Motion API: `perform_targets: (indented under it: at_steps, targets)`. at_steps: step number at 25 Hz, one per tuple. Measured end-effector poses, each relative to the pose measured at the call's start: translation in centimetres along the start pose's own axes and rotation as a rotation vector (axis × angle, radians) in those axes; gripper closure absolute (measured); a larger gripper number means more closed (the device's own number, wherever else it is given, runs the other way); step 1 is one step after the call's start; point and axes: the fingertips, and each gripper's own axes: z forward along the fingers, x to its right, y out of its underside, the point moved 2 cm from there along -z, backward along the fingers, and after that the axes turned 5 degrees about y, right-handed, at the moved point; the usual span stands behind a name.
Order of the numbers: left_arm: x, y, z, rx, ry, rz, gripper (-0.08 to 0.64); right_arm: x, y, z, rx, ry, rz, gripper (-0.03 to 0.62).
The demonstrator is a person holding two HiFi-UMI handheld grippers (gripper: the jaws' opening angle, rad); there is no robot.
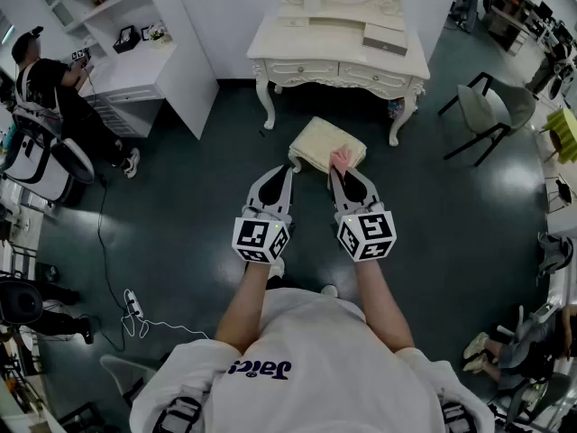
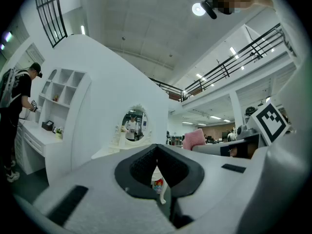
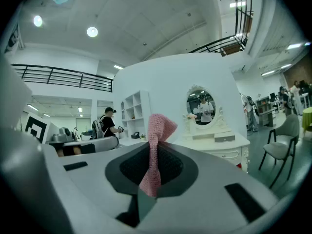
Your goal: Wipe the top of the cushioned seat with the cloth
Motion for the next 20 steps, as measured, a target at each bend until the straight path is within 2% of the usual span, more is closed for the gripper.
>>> perform_targets:
  at_steps: [7,13,20]
  targets:
    - [-8.8,-0.8,-0.6,-0.006,0.05,-0.009,0.546,-4.5,1.3,7.9,-0.028,0.06,0.02,0.571]
    - [-16.9,-0.9,-0.8,-0.02,0.088,-0.058,0.546,-8.4,2.1,14.5,-0.038,0.117,0.055,0.571]
    - [-21.5,0.1,0.4,-0.039,0.16,-0.097,0.546,-10.9,3.8,18.8,-0.09,0.16,0.047,0.571]
